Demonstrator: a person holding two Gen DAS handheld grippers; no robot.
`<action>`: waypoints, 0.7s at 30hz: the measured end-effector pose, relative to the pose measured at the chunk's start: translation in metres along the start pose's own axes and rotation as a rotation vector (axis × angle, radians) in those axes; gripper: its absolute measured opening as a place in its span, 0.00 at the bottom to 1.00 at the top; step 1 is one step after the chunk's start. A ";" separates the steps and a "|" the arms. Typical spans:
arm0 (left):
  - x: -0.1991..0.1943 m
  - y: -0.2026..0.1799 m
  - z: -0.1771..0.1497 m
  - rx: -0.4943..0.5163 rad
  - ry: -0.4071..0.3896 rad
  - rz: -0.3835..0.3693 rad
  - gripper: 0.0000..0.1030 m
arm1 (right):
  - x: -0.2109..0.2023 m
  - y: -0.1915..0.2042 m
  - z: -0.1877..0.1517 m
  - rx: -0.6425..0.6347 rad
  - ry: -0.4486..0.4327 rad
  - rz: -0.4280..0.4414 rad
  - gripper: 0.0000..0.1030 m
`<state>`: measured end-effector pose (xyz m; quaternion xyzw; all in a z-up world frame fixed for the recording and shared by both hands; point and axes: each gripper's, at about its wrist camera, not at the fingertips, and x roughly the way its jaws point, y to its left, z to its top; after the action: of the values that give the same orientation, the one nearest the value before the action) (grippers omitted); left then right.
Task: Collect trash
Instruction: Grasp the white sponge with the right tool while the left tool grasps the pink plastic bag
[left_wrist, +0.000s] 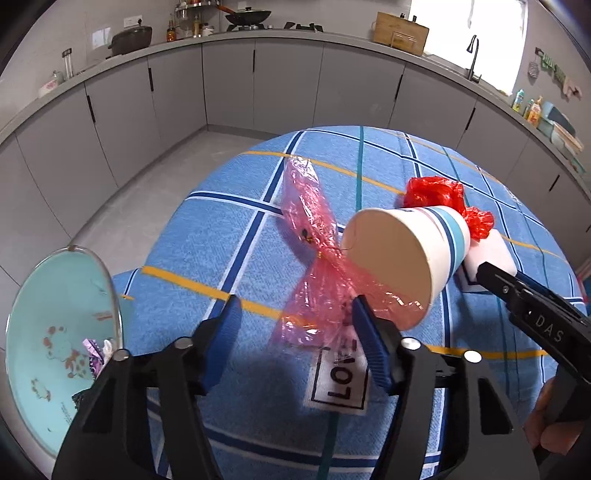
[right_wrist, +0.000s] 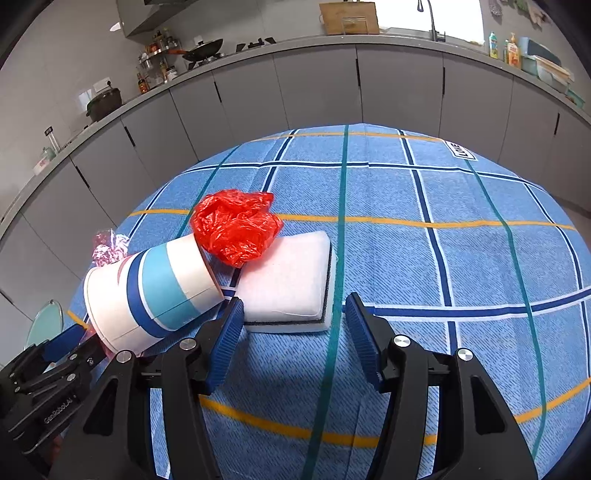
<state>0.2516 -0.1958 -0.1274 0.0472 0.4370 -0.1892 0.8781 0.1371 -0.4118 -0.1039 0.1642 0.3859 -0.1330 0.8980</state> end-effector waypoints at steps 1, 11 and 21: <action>0.002 0.000 0.001 -0.002 0.006 -0.011 0.50 | 0.001 0.001 0.000 -0.001 0.004 0.007 0.54; 0.001 0.003 -0.002 -0.021 0.014 -0.090 0.16 | -0.004 0.001 -0.002 0.017 0.001 0.036 0.41; -0.031 0.013 -0.016 -0.023 -0.012 -0.084 0.16 | -0.042 -0.003 -0.014 0.057 -0.046 0.066 0.41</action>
<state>0.2277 -0.1704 -0.1142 0.0175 0.4354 -0.2211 0.8725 0.0992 -0.4049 -0.0827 0.1990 0.3558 -0.1180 0.9055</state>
